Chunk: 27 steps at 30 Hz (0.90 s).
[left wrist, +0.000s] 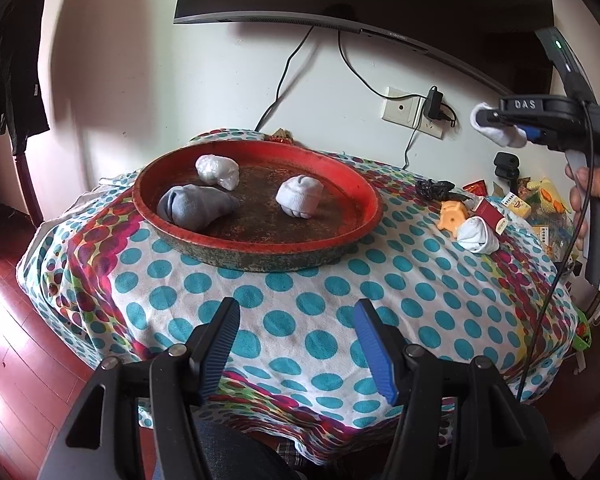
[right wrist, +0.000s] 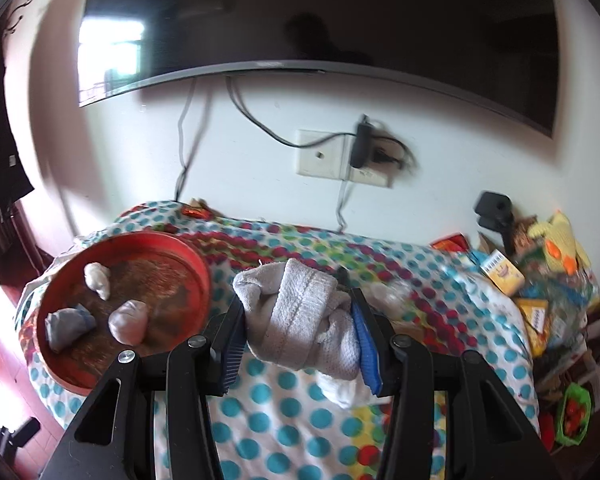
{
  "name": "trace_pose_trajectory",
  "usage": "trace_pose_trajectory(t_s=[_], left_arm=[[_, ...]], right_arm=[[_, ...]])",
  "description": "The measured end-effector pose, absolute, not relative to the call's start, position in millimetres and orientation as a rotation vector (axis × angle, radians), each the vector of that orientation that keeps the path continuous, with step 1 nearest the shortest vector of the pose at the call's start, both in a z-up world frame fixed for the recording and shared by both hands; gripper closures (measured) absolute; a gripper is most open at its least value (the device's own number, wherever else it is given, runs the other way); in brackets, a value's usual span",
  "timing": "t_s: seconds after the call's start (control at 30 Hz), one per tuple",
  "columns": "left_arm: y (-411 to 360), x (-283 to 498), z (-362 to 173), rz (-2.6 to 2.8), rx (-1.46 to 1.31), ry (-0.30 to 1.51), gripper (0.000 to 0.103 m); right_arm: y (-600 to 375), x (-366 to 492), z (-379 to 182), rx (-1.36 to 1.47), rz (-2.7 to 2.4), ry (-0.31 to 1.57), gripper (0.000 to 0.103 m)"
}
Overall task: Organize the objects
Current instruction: 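Carry the white sock into the red tray and open the right gripper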
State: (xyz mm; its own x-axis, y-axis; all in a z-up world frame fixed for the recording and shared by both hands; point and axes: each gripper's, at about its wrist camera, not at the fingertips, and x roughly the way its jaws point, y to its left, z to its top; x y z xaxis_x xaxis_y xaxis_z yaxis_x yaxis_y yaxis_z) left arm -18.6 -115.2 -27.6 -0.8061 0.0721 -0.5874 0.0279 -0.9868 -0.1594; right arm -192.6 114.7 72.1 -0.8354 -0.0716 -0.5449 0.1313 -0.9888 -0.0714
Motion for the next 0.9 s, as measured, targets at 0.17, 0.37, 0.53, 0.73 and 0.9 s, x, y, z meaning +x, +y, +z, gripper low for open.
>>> trace_pose_trajectory(t_s=[0.17, 0.37, 0.53, 0.73, 0.9], left_arm=[[-121.8, -19.4, -27.3, 2.975, -0.967, -0.278, 0.042], [-132.6, -20.8, -27.0, 3.007, -0.964, -0.326, 0.042], [-141.4, -23.6, -28.6, 3.021, -0.977, -0.374, 0.042], [-150.7, -27.1, -30.3, 3.029, -0.991, -0.417, 0.042], [-158.0, -33.3, -33.4, 3.021, -1.017, -0.461, 0.042]], right_arm=[[80.9, -199.5, 77.7, 0.839, -2.859, 0.186, 0.058], [32.9, -210.2, 74.9, 0.836, -2.787, 0.251, 0.058], [-7.4, -228.0, 64.1, 0.871, -2.720, 0.275, 0.058], [-45.1, -258.9, 41.9, 0.952, -2.659, 0.310, 0.058], [-77.7, -287.5, 23.1, 0.999, -2.618, 0.362, 0.058]])
